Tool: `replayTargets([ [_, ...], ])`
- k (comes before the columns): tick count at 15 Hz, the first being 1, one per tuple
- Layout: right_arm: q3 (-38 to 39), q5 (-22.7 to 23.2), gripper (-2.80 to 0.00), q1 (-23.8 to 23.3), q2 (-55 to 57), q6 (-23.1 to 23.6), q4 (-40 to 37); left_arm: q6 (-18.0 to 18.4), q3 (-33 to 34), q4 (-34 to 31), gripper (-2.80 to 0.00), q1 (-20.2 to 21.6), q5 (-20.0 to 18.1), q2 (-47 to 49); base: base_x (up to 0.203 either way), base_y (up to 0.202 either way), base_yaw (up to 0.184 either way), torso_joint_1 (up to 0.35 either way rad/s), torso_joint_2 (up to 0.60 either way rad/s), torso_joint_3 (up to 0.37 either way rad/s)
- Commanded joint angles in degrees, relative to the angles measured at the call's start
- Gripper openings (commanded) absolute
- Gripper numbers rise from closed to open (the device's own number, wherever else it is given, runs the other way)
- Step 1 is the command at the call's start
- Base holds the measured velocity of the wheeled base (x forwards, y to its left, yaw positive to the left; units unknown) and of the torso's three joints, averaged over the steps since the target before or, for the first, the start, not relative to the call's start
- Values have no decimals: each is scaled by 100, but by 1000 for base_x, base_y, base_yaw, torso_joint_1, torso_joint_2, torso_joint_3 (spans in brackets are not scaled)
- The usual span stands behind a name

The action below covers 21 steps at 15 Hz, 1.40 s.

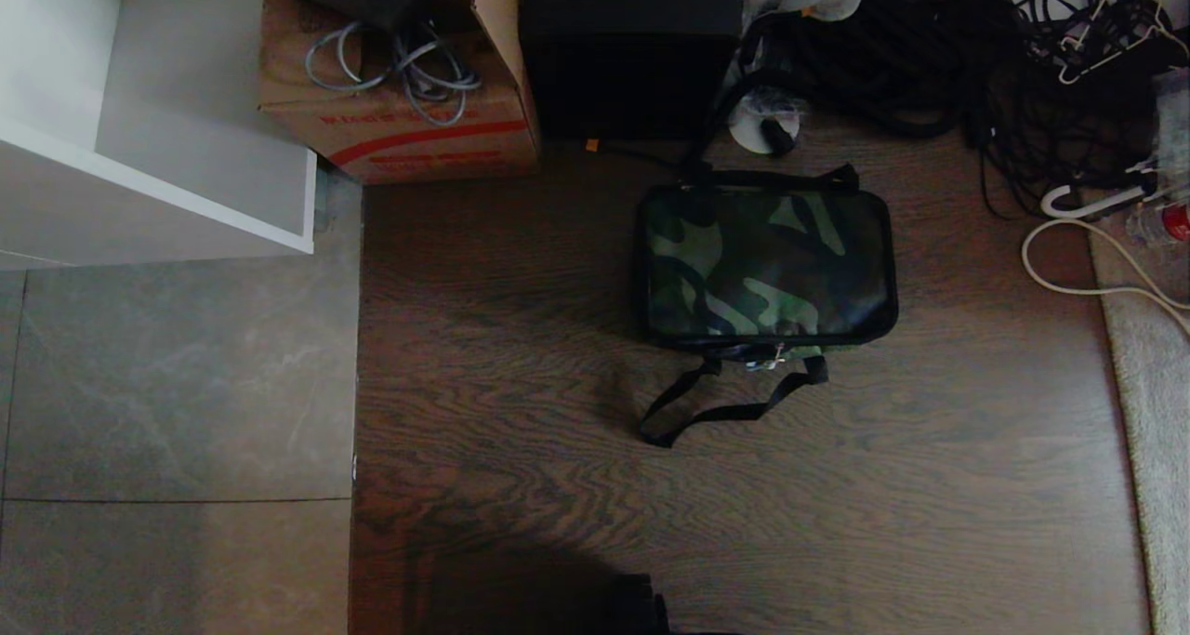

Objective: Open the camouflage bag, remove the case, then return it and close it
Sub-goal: Open the top of the storage box

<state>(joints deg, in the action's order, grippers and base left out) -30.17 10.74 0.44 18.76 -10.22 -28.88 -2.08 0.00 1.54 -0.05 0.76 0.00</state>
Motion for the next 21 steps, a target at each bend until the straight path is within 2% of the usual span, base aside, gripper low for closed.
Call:
replayTargets([
  [1,-247,599,-280,7,1660,-118,156,-2,35,5,-280,5,4,0,0,0,0,0,0,0],
  [3,-293,1065,-280,37,2697,-160,661,-2,44,5,-280,5,4,0,0,0,0,0,0,0],
  [5,-312,1322,-280,214,3763,-189,1343,-2,35,5,-280,5,4,0,0,0,0,0,0,0],
  [8,-215,1488,-280,609,5339,-221,2992,-2,35,5,-280,4,4,0,0,0,0,0,0,0],
  [11,38,1540,-280,1031,6674,-257,5156,-2,35,5,-280,4,4,0,0,0,0,0,0,0],
  [16,397,1516,-280,1182,8233,-653,7502,-2,35,5,-280,-4,4,0,0,0,0,0,0,0],
  [19,287,1296,-280,1194,8737,-725,8321,-2,35,5,-280,5,4,0,0,0,0,0,0,0],
  [21,240,1278,-280,1187,8927,-619,8562,-2,35,5,-280,-4,4,0,0,0,0,0,0,0],
])
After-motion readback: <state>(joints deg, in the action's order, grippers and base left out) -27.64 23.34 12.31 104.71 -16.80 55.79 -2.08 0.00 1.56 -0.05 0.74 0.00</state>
